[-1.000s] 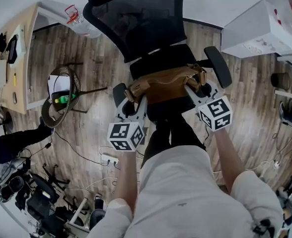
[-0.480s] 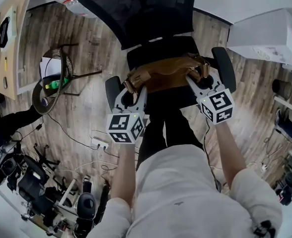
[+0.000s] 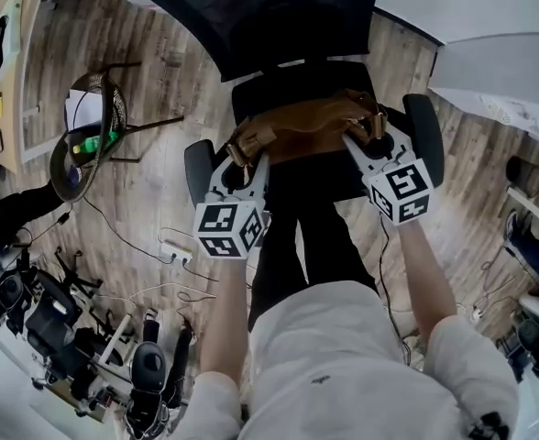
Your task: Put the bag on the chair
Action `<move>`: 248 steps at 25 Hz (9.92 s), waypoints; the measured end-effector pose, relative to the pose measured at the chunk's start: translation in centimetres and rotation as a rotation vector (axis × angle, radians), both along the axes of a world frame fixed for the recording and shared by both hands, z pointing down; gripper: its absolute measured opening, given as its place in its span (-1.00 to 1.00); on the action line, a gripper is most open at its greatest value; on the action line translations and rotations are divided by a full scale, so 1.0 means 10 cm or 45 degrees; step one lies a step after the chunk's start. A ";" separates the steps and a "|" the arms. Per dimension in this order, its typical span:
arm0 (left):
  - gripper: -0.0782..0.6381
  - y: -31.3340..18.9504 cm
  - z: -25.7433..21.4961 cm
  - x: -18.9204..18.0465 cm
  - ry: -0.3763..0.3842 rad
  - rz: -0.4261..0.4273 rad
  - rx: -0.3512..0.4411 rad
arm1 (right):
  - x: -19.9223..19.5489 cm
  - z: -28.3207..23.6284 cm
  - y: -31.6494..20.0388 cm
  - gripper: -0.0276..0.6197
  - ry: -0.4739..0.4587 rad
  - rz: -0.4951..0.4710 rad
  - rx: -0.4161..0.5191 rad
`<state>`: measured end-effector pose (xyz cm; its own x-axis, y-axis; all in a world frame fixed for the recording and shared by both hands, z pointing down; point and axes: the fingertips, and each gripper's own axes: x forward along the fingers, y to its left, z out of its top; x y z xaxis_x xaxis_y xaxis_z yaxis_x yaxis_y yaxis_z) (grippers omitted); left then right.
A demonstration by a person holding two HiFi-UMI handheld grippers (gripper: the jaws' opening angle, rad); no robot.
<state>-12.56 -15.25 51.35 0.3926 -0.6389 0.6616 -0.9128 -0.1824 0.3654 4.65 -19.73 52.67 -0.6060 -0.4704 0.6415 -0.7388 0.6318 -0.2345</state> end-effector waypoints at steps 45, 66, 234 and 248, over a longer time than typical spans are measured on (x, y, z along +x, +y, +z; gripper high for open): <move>-0.45 -0.96 1.78 -0.05 -0.062 0.065 -0.134 | -0.02 1.66 -0.85 -0.46 0.075 0.031 -0.048; -0.45 -1.10 2.22 -0.16 -0.040 -0.013 -0.201 | -0.14 2.08 -1.08 -0.46 0.121 -0.029 -0.100; -0.57 3.56 -2.26 1.27 -0.191 0.216 0.678 | 0.28 -2.30 3.89 -0.59 -0.180 -0.191 0.514; -0.74 3.90 -2.23 1.75 -0.204 0.207 0.685 | 0.71 -2.31 4.16 -0.90 -0.196 -0.232 0.537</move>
